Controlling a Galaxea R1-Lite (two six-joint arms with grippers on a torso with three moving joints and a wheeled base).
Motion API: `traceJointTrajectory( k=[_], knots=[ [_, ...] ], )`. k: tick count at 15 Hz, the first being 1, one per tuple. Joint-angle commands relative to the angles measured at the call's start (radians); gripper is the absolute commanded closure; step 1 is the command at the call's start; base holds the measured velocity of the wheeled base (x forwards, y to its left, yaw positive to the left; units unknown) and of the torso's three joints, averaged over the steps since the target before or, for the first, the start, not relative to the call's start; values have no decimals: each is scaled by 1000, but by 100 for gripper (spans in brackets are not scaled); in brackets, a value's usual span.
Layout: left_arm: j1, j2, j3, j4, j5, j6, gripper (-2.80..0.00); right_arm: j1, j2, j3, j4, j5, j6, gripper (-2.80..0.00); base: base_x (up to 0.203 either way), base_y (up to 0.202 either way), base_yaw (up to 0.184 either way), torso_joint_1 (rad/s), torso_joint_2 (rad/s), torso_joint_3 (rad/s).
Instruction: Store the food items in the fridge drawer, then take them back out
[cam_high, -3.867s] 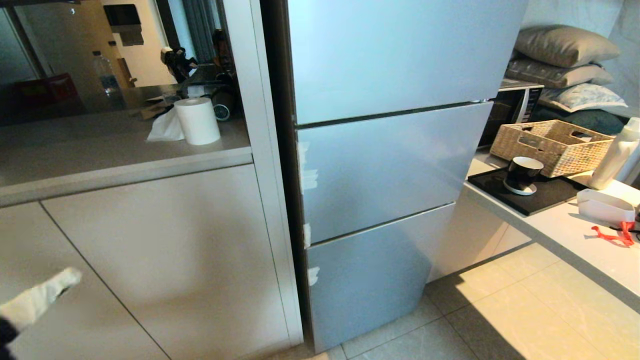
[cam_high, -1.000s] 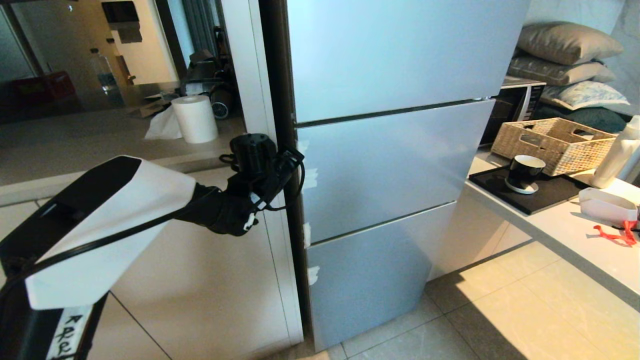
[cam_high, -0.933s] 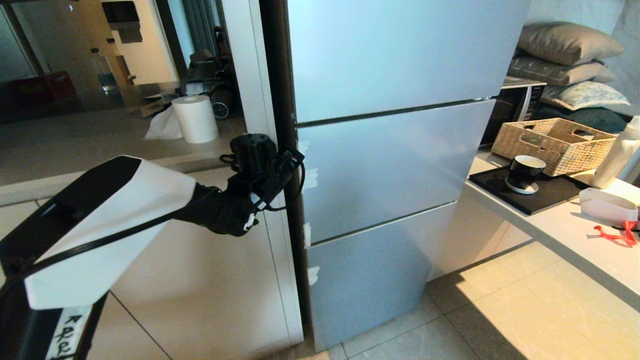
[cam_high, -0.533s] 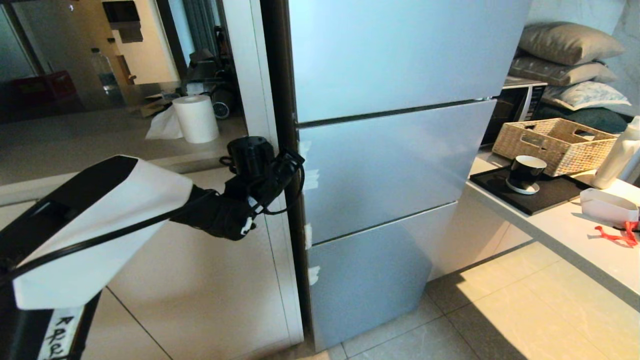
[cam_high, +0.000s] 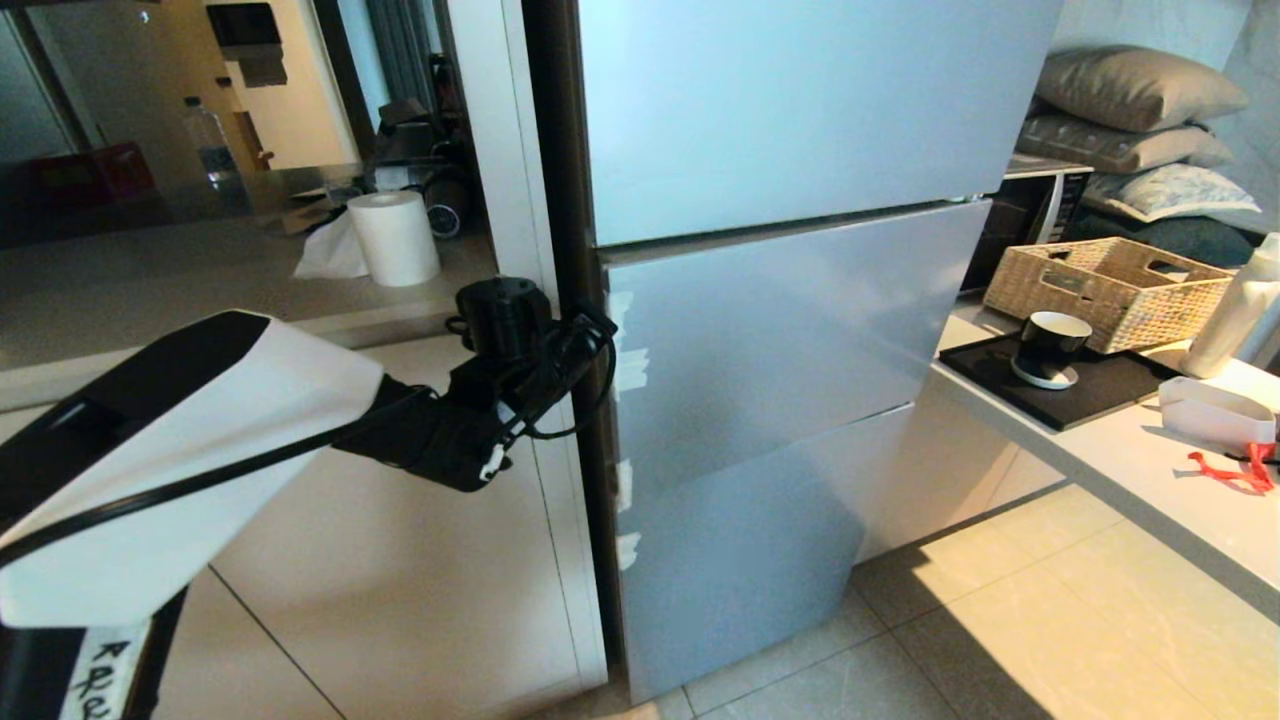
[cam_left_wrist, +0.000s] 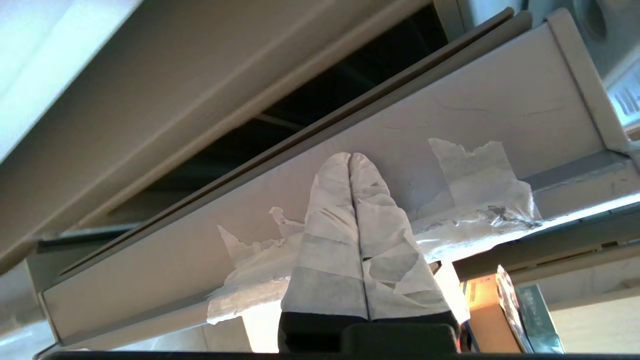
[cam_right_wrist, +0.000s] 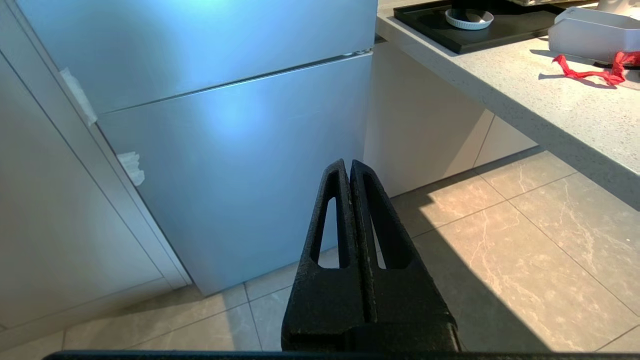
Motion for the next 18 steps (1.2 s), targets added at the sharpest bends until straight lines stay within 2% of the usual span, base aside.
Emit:
traceJointTrajectory(
  k=[1, 4, 13, 15, 18],
  knots=[
    [-14, -37, 45, -17, 0, -5, 0, 0, 2, 0, 1, 0, 0, 0, 0, 0, 0, 0, 0, 0],
    [-60, -92, 155, -61, 0, -4, 0, 0, 1, 0, 1, 0, 0, 0, 0, 0, 0, 0, 0, 0],
    [-266, -278, 460, -130, 15, -4, 0, 0, 2, 0, 1, 0, -1, 0, 0, 0, 0, 0, 0, 0],
    [-332, -344, 568, -133, 45, -5, 0, 0, 0, 0, 1, 0, 0, 0, 0, 0, 0, 0, 0, 0],
    [-356, -457, 649, -132, 94, 5, 0, 0, 1, 0, 1, 0, 0, 0, 0, 0, 0, 0, 0, 0]
  ],
)
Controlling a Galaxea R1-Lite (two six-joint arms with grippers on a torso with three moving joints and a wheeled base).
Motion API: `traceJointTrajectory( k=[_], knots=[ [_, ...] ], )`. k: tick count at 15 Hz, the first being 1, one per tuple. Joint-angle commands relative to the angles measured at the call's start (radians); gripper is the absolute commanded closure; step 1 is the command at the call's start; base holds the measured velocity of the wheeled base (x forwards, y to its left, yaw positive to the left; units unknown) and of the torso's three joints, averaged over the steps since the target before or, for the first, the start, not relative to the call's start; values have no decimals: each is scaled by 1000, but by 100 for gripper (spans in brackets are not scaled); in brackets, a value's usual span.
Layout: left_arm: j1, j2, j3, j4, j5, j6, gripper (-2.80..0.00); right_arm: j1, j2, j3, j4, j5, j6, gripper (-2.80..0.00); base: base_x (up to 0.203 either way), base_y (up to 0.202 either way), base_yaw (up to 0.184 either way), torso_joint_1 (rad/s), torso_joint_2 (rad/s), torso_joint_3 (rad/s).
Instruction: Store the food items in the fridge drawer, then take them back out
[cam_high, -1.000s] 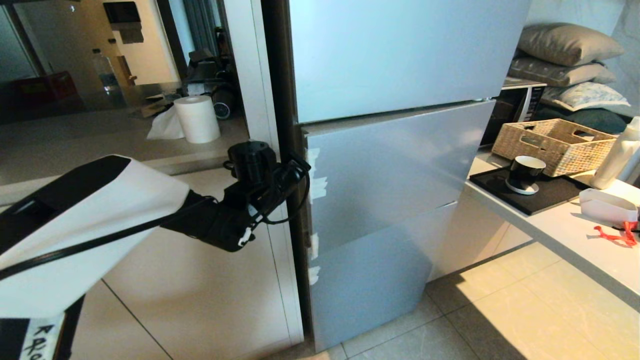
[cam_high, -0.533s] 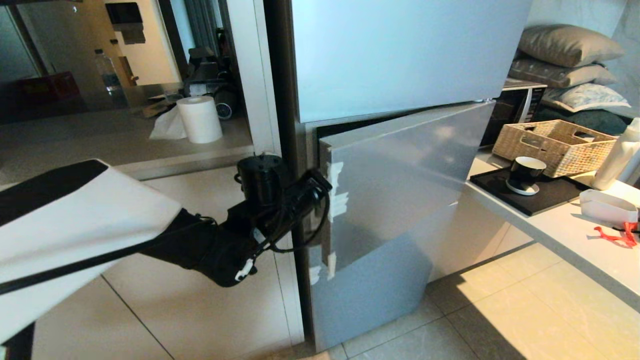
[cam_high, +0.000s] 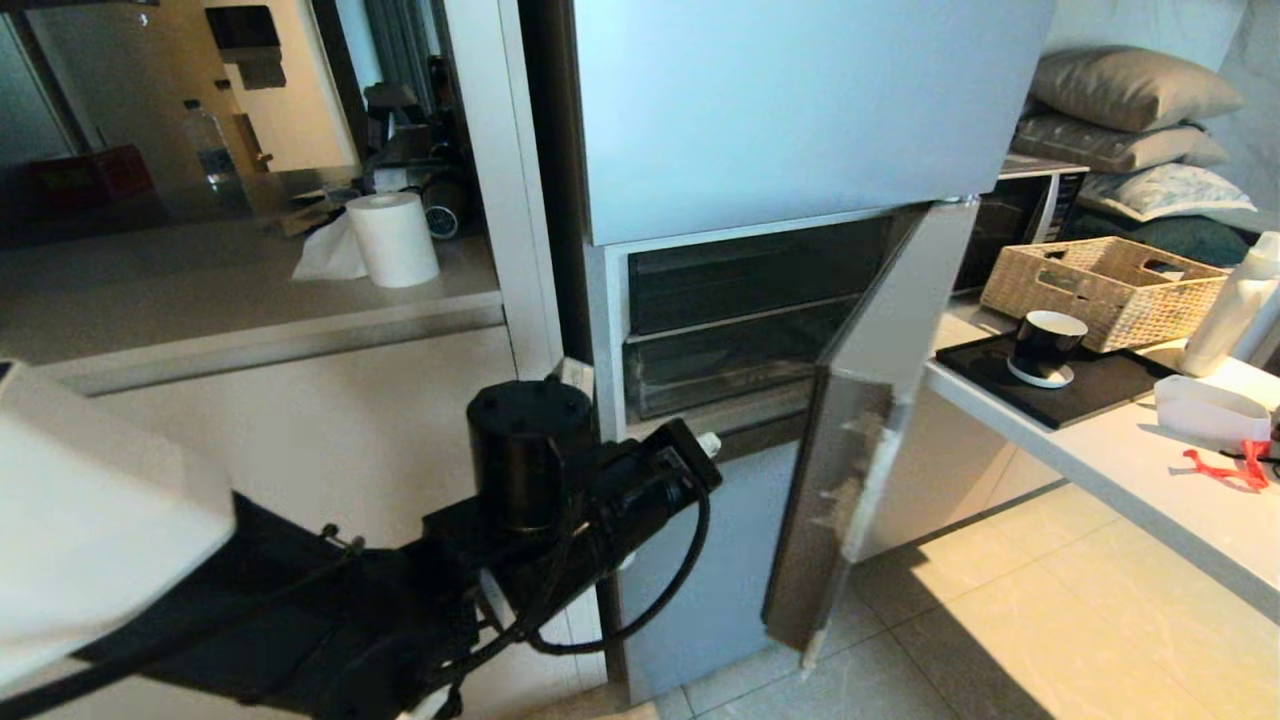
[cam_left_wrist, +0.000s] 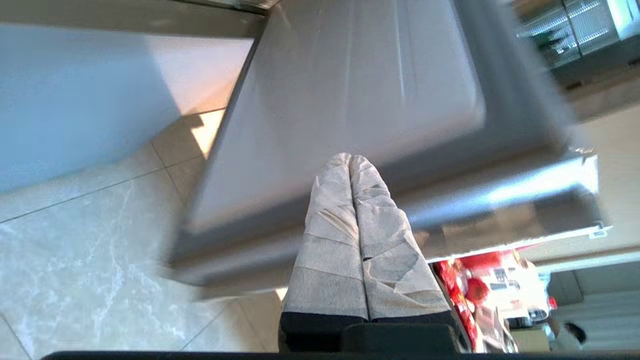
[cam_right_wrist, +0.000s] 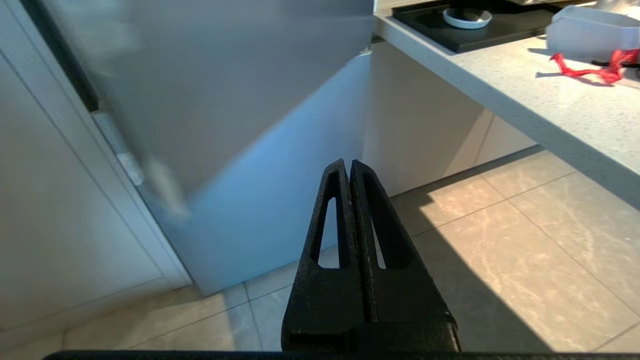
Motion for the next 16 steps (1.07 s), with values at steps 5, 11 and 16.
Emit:
traceJointTrajectory(
  k=[5, 11, 16],
  knots=[
    [-9, -338, 119, 93, 103, 288, 0, 0, 1, 0, 0, 0, 0, 0, 0, 0, 0, 0, 0, 0],
    [186, -771, 288, 284, 247, 762, 0, 0, 2, 0, 0, 0, 0, 0, 0, 0, 0, 0, 0, 0],
    [699, -1246, 586, 390, 241, 853, 0, 0, 2, 0, 0, 0, 0, 0, 0, 0, 0, 0, 0, 0]
  ],
)
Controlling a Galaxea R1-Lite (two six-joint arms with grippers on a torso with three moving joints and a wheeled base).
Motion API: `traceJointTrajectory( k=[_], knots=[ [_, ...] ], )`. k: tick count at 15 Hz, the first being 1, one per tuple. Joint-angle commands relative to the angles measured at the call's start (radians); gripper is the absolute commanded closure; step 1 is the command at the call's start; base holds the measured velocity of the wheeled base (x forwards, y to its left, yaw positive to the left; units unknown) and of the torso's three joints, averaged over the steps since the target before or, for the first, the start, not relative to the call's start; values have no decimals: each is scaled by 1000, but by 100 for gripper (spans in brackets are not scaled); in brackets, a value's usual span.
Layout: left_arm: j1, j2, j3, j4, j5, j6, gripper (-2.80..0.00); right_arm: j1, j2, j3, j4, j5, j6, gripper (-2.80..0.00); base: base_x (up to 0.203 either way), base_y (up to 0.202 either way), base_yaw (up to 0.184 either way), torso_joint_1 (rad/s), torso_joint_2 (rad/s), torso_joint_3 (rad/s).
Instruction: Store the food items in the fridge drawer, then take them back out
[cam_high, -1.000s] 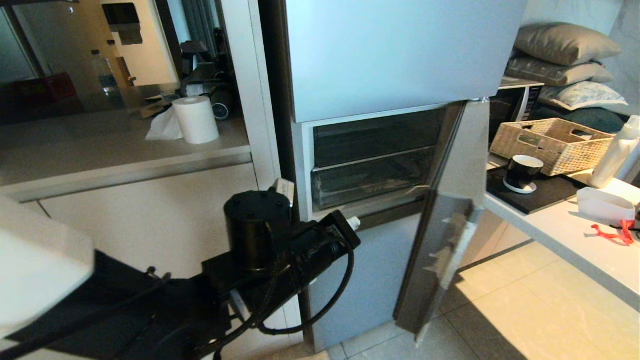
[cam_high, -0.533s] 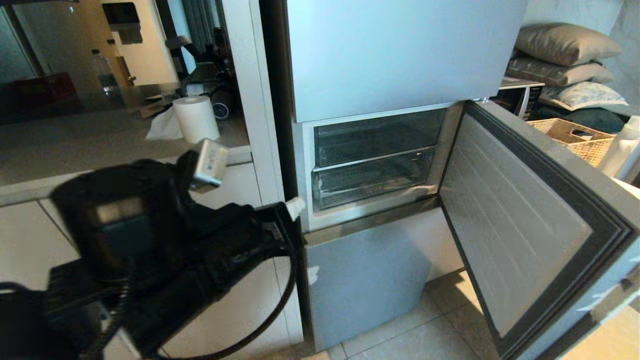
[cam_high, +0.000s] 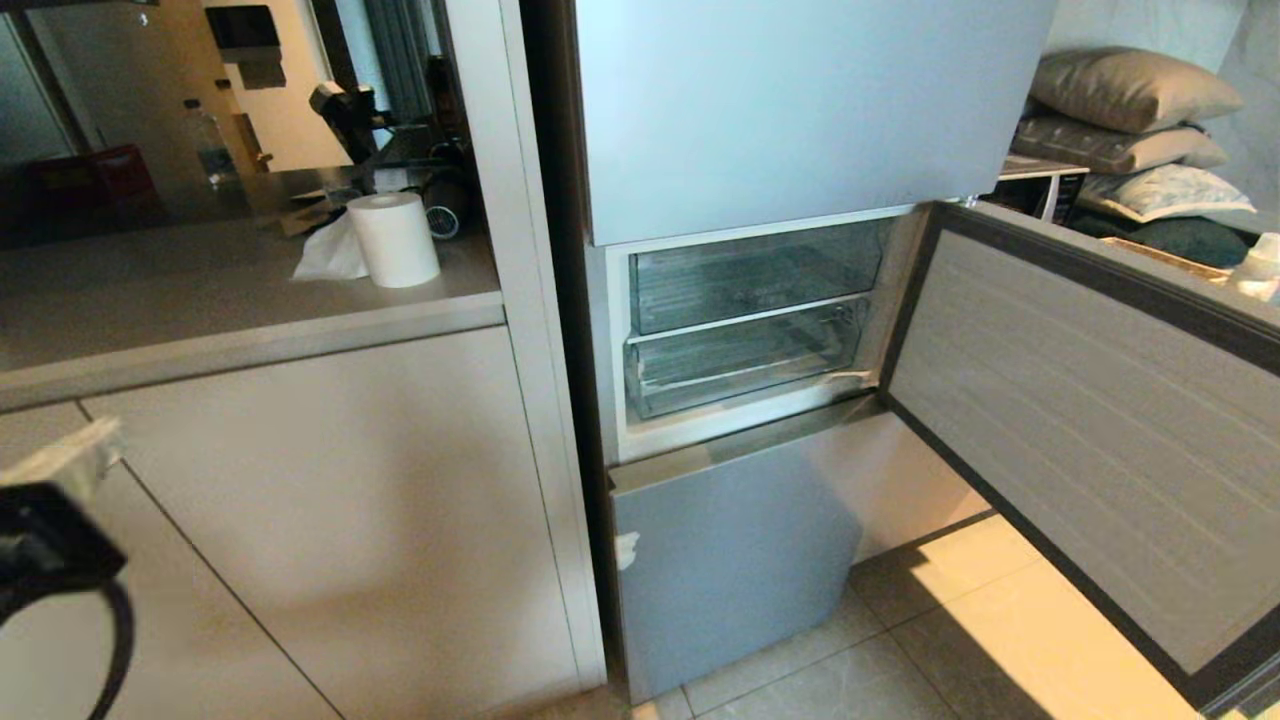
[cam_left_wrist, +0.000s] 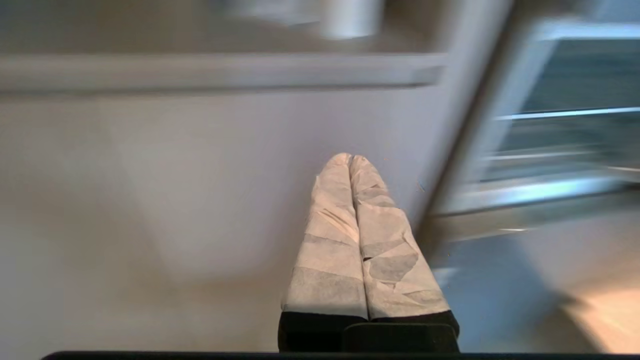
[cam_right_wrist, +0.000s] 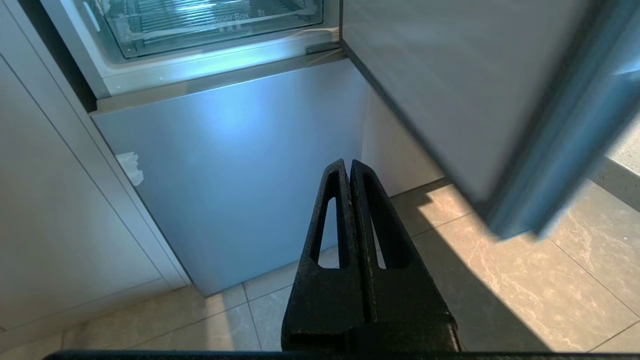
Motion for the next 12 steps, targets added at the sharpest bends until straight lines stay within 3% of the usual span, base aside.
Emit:
traceJointTrajectory(
  k=[1, 3, 6, 7, 12],
  knots=[
    [120, -330, 167, 72, -34, 22, 0, 0, 0, 0, 0, 0, -1, 0, 0, 0, 0, 0, 0, 0],
    [144, -518, 265, 207, -147, 51, 0, 0, 2, 0, 0, 0, -5, 0, 0, 0, 0, 0, 0, 0],
    [194, -699, 328, 603, -384, 86, 0, 0, 2, 0, -1, 0, -1, 0, 0, 0, 0, 0, 0, 0],
    [204, -717, 328, 673, -421, 98, 0, 0, 2, 0, 0, 0, 0, 0, 0, 0, 0, 0, 0, 0],
    [214, -759, 331, 669, -451, 162, 0, 0, 2, 0, -1, 0, 0, 0, 0, 0, 0, 0, 0, 0]
  ],
)
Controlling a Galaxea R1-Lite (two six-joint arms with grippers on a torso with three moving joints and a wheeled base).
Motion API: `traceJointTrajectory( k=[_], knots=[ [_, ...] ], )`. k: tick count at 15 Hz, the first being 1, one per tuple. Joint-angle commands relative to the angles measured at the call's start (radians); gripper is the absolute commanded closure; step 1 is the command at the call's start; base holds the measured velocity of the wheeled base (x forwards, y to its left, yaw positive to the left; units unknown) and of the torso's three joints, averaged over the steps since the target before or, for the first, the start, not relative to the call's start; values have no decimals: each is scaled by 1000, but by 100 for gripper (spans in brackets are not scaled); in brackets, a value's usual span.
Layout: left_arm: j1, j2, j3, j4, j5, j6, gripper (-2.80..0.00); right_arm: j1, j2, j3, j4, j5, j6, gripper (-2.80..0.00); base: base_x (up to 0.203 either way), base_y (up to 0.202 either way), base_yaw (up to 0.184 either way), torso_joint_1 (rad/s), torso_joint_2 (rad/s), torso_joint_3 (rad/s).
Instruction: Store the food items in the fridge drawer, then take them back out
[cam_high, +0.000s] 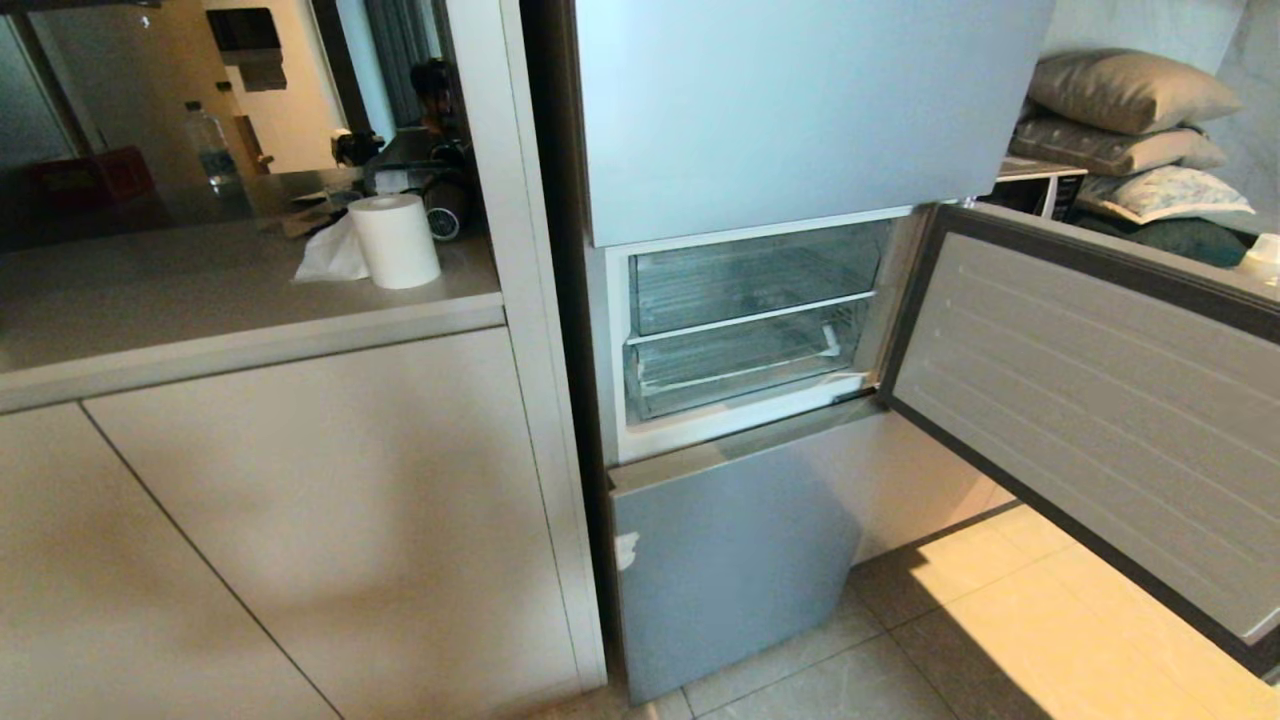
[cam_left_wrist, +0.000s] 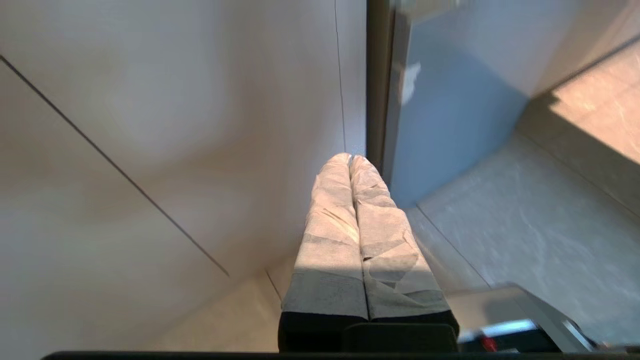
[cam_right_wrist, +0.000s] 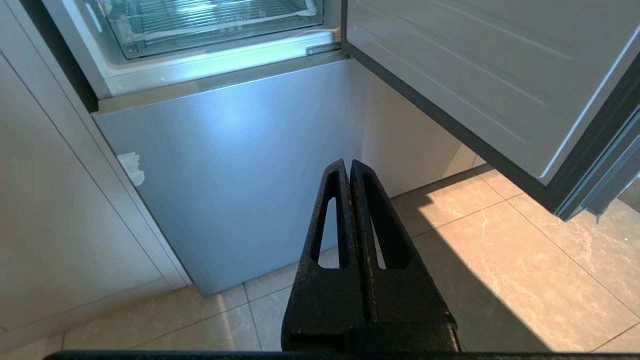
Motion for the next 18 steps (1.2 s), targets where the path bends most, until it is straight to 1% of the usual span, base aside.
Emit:
traceJointTrajectory(
  k=[1, 3, 4, 5, 6, 7, 8, 13, 18],
  knots=[
    [6, -99, 2, 5, -2, 10, 0, 0, 0, 0, -1, 0, 0, 0, 0, 0, 0, 0, 0, 0],
    [9, -183, 11, -19, -2, 18, 0, 0, 0, 0, -1, 0, 0, 0, 0, 0, 0, 0, 0, 0],
    [10, -182, 19, -39, 4, 8, 0, 0, 0, 0, 0, 1, -4, 0, 0, 0, 0, 0, 0, 0],
    [11, -180, 21, -43, 16, -49, 0, -1, 0, 0, 0, 0, -3, 0, 0, 0, 0, 0, 0, 0],
    [11, -179, 22, -47, 38, -88, 0, 0, 0, 0, 0, 0, -3, 0, 0, 0, 0, 0, 0, 0],
    [11, -179, 22, -47, 50, -99, 0, 0, 2, 0, 0, 0, -3, 0, 0, 0, 0, 0, 0, 0],
    [11, -179, 22, -47, 51, -122, 0, 0, 2, 0, 0, 0, -1, 0, 0, 0, 0, 0, 0, 0],
    [11, -179, 22, -47, 52, -130, 0, 0, 2, 0, 0, 3, -8, 0, 0, 0, 0, 0, 0, 0],
    [11, -179, 22, -47, 52, -130, 0, 0, 2, 0, 0, 0, 0, 0, 0, 0, 0, 0, 0, 0]
  ],
)
